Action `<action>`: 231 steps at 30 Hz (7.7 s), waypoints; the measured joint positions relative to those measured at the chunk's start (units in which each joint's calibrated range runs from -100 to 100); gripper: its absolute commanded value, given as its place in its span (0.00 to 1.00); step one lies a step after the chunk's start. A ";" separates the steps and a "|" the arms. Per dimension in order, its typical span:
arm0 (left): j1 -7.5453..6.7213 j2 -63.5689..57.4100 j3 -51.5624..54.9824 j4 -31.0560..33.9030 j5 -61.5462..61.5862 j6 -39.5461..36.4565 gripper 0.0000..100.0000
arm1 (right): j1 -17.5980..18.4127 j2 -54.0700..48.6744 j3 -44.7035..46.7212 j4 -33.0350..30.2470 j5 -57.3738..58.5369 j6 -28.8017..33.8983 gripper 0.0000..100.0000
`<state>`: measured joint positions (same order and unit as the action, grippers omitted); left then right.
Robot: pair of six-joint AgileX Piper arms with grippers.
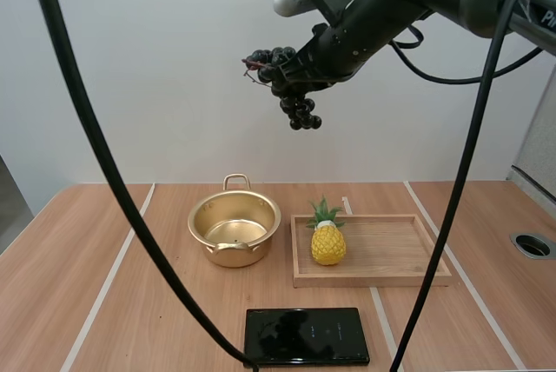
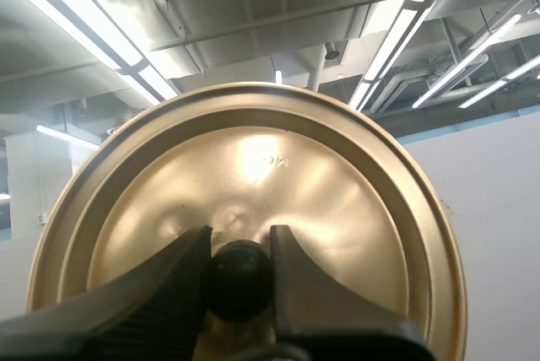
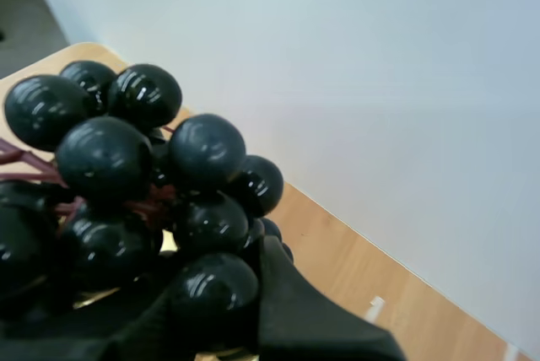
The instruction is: Open the pot, put the grape inside, and close it
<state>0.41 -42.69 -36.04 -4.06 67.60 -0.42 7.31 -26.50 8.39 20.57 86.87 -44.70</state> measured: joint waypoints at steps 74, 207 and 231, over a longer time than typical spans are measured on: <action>0.00 -0.10 0.00 0.00 6.54 2.36 0.00 | 13.77 40.48 4.05 -23.80 -18.95 14.76 0.00; 0.08 12.42 48.18 -12.52 14.02 10.48 0.00 | -6.16 -13.00 -12.91 -33.39 -4.87 35.69 1.00; 0.08 20.60 64.33 -15.75 14.01 16.61 0.00 | -6.16 -13.00 -12.91 -33.39 -4.34 35.69 1.00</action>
<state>0.49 -22.09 28.29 -19.81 81.62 16.19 1.15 -39.50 -4.52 -12.82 82.52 -9.01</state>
